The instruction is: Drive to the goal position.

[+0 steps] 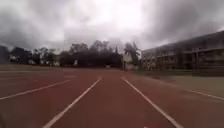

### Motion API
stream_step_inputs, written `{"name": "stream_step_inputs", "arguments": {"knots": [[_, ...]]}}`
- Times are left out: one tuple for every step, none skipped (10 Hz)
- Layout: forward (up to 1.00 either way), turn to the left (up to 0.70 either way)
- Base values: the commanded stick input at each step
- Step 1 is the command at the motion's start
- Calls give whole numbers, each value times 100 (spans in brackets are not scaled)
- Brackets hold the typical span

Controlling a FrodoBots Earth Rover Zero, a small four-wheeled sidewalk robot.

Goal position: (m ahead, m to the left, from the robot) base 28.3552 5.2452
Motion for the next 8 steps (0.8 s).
{"name": "stream_step_inputs", "arguments": {"knots": [[67,0],[67,0],[67,0],[67,0],[67,0],[67,0],[67,0],[67,0]]}}
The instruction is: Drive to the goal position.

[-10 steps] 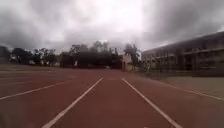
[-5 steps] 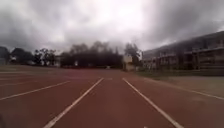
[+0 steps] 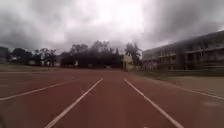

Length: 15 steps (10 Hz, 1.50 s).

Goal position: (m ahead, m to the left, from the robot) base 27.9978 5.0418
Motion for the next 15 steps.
{"name": "stream_step_inputs", "arguments": {"knots": [[67,0],[67,0],[67,0],[67,0],[67,0],[67,0],[67,0],[67,0],[67,0],[67,0],[67,0],[67,0],[67,0],[67,0],[67,0]]}}
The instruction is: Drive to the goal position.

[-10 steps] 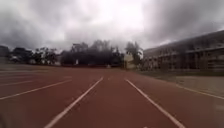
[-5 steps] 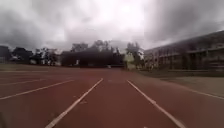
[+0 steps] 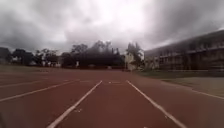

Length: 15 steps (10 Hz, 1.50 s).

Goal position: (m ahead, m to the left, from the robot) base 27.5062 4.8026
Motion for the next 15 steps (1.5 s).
{"name": "stream_step_inputs", "arguments": {"knots": [[67,0],[67,0],[67,0],[67,0],[67,0],[67,0],[67,0],[67,0],[67,0],[67,0],[67,0],[67,0],[67,0],[67,0],[67,0]]}}
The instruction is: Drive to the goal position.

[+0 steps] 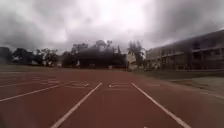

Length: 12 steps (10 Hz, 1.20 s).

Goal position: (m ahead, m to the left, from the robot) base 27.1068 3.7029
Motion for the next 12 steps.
{"name": "stream_step_inputs", "arguments": {"knots": [[67,0],[67,0],[67,0],[67,0],[67,0],[67,0],[67,0],[67,0],[67,0],[67,0],[67,0],[67,0]]}}
